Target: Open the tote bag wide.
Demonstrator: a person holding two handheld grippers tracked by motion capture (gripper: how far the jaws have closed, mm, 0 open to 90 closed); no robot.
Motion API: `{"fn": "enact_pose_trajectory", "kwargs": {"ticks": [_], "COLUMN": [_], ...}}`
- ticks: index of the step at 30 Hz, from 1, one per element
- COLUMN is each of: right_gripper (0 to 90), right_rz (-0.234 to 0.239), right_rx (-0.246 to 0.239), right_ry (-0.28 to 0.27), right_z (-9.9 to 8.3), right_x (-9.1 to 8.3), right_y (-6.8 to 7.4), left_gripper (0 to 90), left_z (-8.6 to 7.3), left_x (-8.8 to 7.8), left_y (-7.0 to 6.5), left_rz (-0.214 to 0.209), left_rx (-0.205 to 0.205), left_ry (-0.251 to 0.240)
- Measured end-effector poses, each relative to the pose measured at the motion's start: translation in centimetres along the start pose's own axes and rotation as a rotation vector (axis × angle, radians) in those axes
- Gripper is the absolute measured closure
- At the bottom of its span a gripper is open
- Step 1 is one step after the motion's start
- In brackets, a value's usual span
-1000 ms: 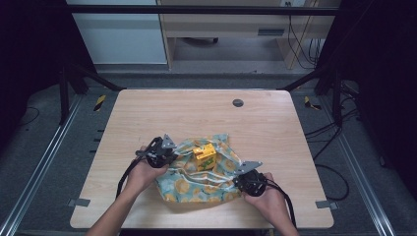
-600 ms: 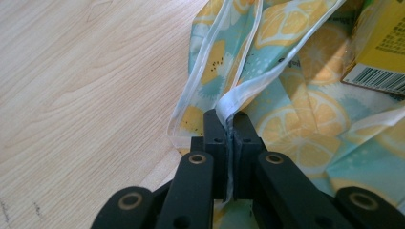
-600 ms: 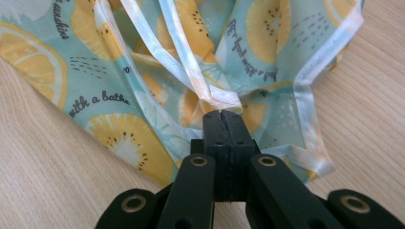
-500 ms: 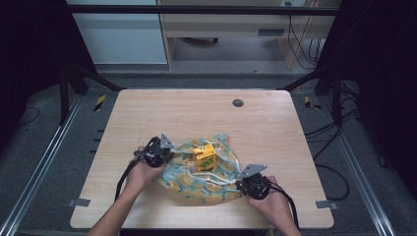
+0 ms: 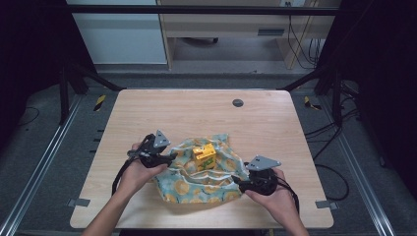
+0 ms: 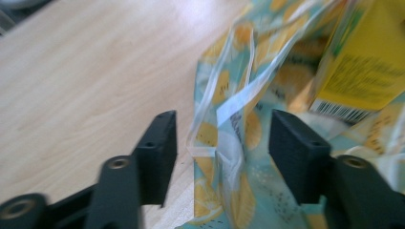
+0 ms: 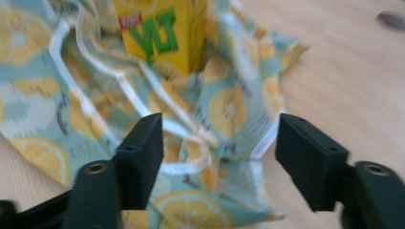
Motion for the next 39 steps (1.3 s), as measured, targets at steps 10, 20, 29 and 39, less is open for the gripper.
{"fn": "enact_pose_trajectory", "kwargs": {"ticks": [10, 20, 29, 39], "right_gripper": [15.1, 7.9, 5.9, 5.6], "right_rz": [-0.109, -0.193, -0.264, -0.319], "right_rx": [0.063, 0.155, 0.229, 0.299], "right_ry": [-0.106, -0.167, -0.147, -0.087], "right_z": [3.8, 3.6, 0.6, -3.1], "right_x": [-2.7, -4.2, -4.5, -3.5], "right_y": [-3.5, -7.1, -9.8, -11.0], "left_gripper": [18.5, 11.7, 9.9, 8.4], "left_z": [1.7, -1.3, -4.0, -8.4], "left_x": [-5.0, -8.4, -8.9, -8.2], "left_y": [2.6, 5.8, 6.7, 7.2], "left_rz": [0.053, 0.125, 0.142, 0.153], "left_rx": [-0.077, -0.161, -0.198, -0.252], "left_ry": [-0.103, -0.143, -0.133, -0.097]}}
Point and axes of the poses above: each handheld gripper's, and its own axes: x roughly forward along the jaws, z roughly out of its top, y roughly to its left, the point moved 8 cm from there along x, roughly forward along the jaws, and after that the axes turned 7 degrees about -y, right-handed, at the moved point
